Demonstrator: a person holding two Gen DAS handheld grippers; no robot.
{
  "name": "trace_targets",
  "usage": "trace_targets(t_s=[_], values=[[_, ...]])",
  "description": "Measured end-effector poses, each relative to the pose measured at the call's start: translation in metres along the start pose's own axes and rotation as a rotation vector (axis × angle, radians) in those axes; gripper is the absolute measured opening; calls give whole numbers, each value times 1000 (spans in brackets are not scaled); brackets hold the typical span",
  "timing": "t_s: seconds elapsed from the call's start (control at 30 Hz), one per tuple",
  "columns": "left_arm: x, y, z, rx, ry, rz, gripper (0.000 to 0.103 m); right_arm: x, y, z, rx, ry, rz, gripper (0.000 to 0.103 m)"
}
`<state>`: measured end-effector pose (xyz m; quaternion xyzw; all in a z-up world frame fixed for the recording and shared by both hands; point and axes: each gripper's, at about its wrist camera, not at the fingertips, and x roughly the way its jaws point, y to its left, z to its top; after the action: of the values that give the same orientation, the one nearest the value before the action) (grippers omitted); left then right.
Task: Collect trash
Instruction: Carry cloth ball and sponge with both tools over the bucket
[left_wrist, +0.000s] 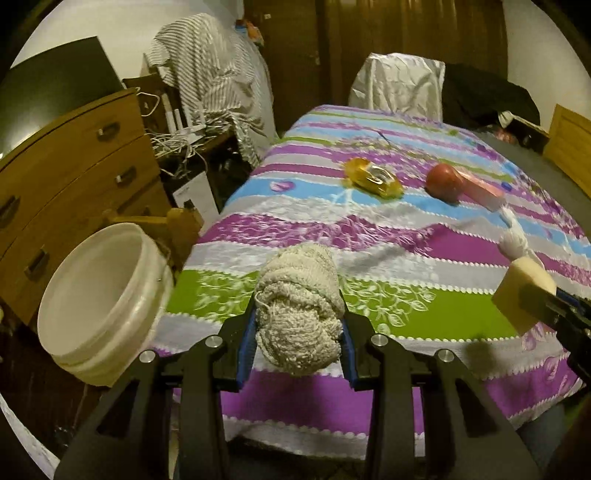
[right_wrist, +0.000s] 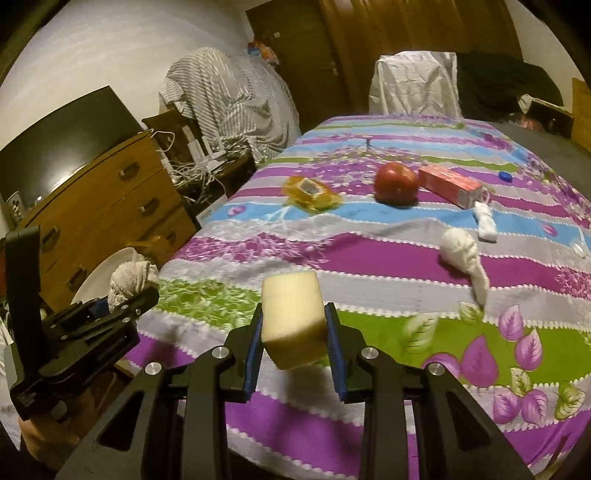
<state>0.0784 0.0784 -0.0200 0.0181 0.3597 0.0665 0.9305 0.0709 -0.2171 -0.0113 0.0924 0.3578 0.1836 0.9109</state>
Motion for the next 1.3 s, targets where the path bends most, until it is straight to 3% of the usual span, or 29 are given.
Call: trace_targets(t_s=[0.4, 0.83, 1.07, 1.3], values=[[-18, 59, 15, -101, -64, 72, 36, 14, 62, 32, -71, -9, 82, 32], [-31, 174, 46, -212, -116, 264, 36, 59, 202, 106, -239, -1, 245, 32], [-22, 226, 53, -250, -91, 347, 36, 94, 279, 138, -298, 64, 325, 33], [-12, 268, 51, -290, -49, 392, 36, 124, 343, 148, -382, 124, 357, 33]])
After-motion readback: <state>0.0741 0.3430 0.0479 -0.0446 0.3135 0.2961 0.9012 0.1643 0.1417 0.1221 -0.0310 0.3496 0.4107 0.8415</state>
